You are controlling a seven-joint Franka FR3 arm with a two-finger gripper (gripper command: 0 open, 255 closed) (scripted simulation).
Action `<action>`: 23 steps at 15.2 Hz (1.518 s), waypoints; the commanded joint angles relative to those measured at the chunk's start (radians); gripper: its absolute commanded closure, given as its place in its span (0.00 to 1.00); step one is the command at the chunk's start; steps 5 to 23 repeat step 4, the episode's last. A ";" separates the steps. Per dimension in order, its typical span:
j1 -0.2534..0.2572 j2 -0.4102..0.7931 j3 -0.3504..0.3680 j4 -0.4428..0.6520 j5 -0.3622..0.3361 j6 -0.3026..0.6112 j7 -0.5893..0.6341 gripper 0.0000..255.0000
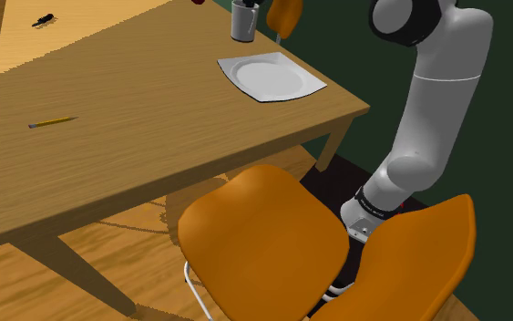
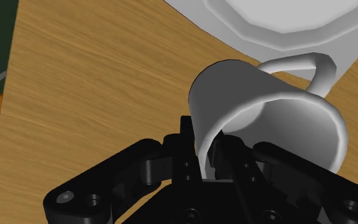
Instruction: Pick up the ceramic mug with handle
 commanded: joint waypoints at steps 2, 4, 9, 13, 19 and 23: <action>-0.005 0.021 0.000 0.076 0.004 -0.054 0.004 1.00; -0.006 0.023 0.000 0.080 0.004 -0.057 0.005 1.00; -0.006 0.023 0.000 0.080 0.004 -0.057 0.005 1.00; -0.006 0.023 0.000 0.080 0.004 -0.057 0.005 1.00; -0.006 0.023 0.000 0.080 0.004 -0.057 0.005 1.00; -0.006 0.023 0.000 0.080 0.004 -0.057 0.005 1.00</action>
